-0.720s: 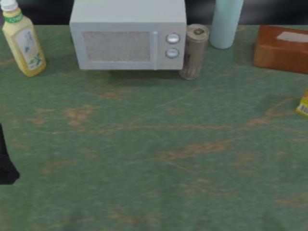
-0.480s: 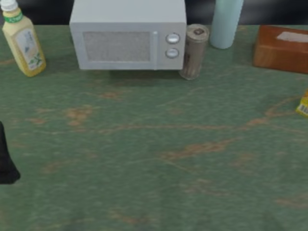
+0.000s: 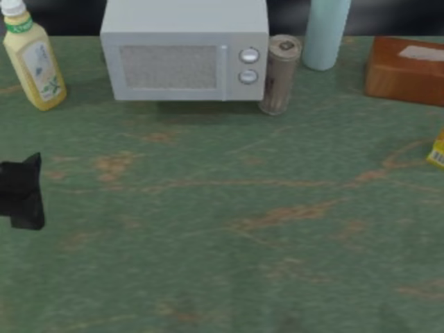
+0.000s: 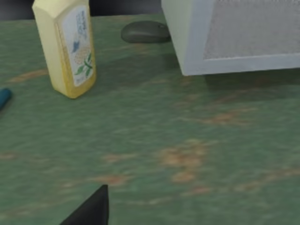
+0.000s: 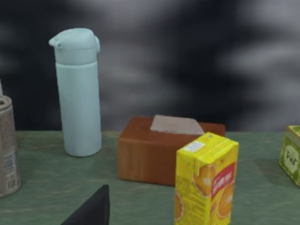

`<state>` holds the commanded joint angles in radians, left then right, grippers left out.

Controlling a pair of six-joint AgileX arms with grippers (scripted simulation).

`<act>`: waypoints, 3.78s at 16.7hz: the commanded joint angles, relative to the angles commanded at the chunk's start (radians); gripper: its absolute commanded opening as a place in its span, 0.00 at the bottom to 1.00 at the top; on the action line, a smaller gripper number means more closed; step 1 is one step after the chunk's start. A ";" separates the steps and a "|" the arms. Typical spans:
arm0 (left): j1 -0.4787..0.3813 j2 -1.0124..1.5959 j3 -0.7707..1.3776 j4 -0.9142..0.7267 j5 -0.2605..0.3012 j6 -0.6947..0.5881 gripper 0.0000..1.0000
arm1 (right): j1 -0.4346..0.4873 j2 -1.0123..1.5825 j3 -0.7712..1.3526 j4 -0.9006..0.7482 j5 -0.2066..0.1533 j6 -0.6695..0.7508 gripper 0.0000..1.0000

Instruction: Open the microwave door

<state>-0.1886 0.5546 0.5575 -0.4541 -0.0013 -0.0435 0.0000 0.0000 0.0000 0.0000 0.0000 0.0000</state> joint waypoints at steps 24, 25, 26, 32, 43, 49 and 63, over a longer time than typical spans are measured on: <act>-0.425 1.798 1.928 -0.800 -0.291 -0.506 1.00 | 0.000 0.000 0.000 0.000 0.000 0.000 1.00; -0.427 1.809 1.937 -0.802 -0.295 -0.510 1.00 | 0.000 0.000 0.000 0.000 0.000 0.000 1.00; -0.427 1.810 1.938 -0.803 -0.295 -0.511 1.00 | 0.000 0.000 0.000 0.000 0.000 0.000 1.00; -0.419 1.819 1.929 -0.784 -0.292 -0.505 1.00 | 0.000 0.000 0.000 0.000 0.000 0.000 1.00; -0.380 1.921 1.855 -0.595 -0.273 -0.466 1.00 | 0.000 0.000 0.000 0.000 0.000 0.000 1.00; -0.380 1.921 1.855 -0.595 -0.273 -0.466 0.55 | 0.000 0.000 0.000 0.000 0.000 0.000 1.00; -0.380 1.921 1.855 -0.595 -0.273 -0.466 0.00 | 0.000 0.000 0.000 0.000 0.000 0.000 1.00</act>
<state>-0.5684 2.4759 2.4125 -1.0494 -0.2741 -0.5095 0.0000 0.0000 0.0000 0.0000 0.0000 0.0000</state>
